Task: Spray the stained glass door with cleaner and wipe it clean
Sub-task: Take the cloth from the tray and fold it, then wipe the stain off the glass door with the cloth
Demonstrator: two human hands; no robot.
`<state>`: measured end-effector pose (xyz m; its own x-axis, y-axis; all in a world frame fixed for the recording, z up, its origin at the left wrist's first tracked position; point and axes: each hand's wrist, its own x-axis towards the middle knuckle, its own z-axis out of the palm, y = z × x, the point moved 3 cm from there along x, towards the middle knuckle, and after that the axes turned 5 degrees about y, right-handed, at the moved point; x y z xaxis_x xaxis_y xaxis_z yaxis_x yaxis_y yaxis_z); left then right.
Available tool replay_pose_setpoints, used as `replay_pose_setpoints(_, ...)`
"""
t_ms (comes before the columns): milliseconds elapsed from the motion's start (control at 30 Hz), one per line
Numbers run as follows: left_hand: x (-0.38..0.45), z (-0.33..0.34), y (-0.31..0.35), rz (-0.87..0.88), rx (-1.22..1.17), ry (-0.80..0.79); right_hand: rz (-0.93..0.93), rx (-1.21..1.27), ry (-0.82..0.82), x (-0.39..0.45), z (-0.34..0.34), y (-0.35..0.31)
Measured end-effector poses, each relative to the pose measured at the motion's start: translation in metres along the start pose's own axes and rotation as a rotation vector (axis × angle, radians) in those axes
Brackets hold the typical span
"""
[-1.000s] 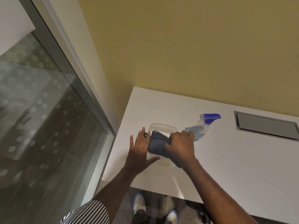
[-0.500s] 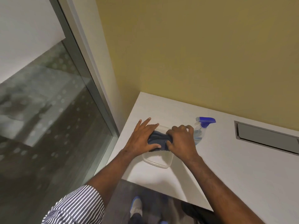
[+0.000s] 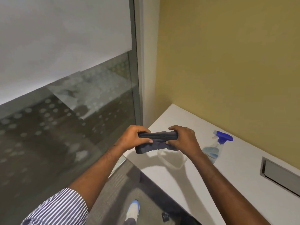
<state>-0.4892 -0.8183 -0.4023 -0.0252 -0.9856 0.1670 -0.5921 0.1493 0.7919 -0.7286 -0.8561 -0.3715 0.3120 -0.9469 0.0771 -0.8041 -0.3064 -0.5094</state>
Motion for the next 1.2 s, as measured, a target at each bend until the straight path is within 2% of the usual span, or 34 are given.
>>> replay_pose_setpoints(100, -0.035, -0.025, 0.003, -0.082, -0.013, 0.088, 0.028, 0.271, -0.071, -0.001, 0.006, -0.02)
replay_pose_setpoints(167, -0.06, -0.043, 0.002, -0.135, -0.012, 0.154, 0.015, 0.367, -0.11, -0.002, 0.012, -0.041)
replay_pose_setpoints(400, -0.147, -0.116, -0.002, -0.239, 0.003, 0.374, -0.126, 0.577, -0.19, -0.013, 0.039, -0.133)
replay_pose_setpoints(633, -0.262, -0.182, -0.009, -0.342, -0.059, 0.566, -0.265, 0.664, -0.283, -0.039, 0.073, -0.231)
replay_pose_setpoints(767, -0.341, -0.213, -0.015, -0.416, -0.1, 0.71, -0.302, 0.774, -0.382, -0.075, 0.096, -0.285)
replay_pose_setpoints(1000, -0.488, -0.26, -0.014, -0.48, -0.157, 1.058, -0.278, 0.906, -0.56, -0.173, 0.142, -0.379)
replay_pose_setpoints(1200, -0.615, -0.292, -0.005, -0.533, -0.145, 1.164, -0.313, 0.936, -0.693, -0.267, 0.178, -0.458)
